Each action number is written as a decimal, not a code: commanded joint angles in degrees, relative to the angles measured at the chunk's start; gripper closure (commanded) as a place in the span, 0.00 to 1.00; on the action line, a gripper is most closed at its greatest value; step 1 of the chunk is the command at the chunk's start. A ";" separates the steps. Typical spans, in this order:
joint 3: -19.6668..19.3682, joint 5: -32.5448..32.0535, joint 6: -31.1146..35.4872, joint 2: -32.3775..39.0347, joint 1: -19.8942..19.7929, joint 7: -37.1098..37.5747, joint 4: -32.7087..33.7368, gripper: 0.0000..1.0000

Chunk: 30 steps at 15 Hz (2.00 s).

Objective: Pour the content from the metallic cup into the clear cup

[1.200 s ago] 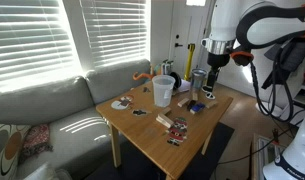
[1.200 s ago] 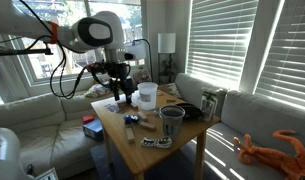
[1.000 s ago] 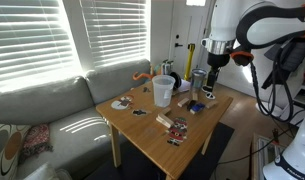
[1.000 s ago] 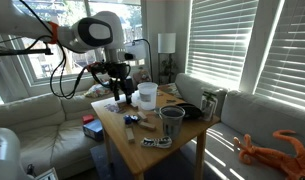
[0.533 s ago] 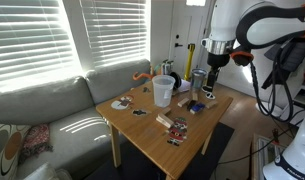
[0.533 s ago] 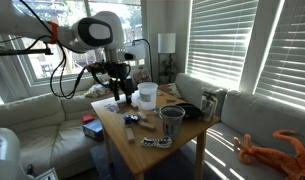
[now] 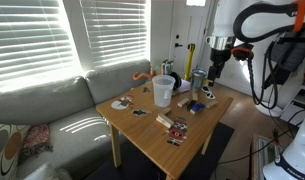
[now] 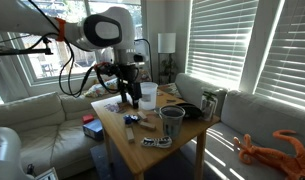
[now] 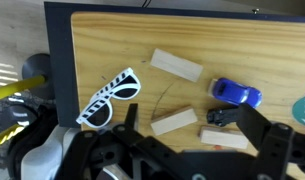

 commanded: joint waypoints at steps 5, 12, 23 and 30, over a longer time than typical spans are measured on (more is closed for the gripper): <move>-11.90 9.11 3.86 -0.15 -5.41 -4.89 2.79 0.00; -14.44 13.32 12.73 5.72 -8.12 -2.47 5.00 0.00; -14.34 16.73 17.44 14.81 -8.45 -0.17 8.39 0.04; -14.26 17.49 16.73 17.75 -9.02 3.21 9.87 0.59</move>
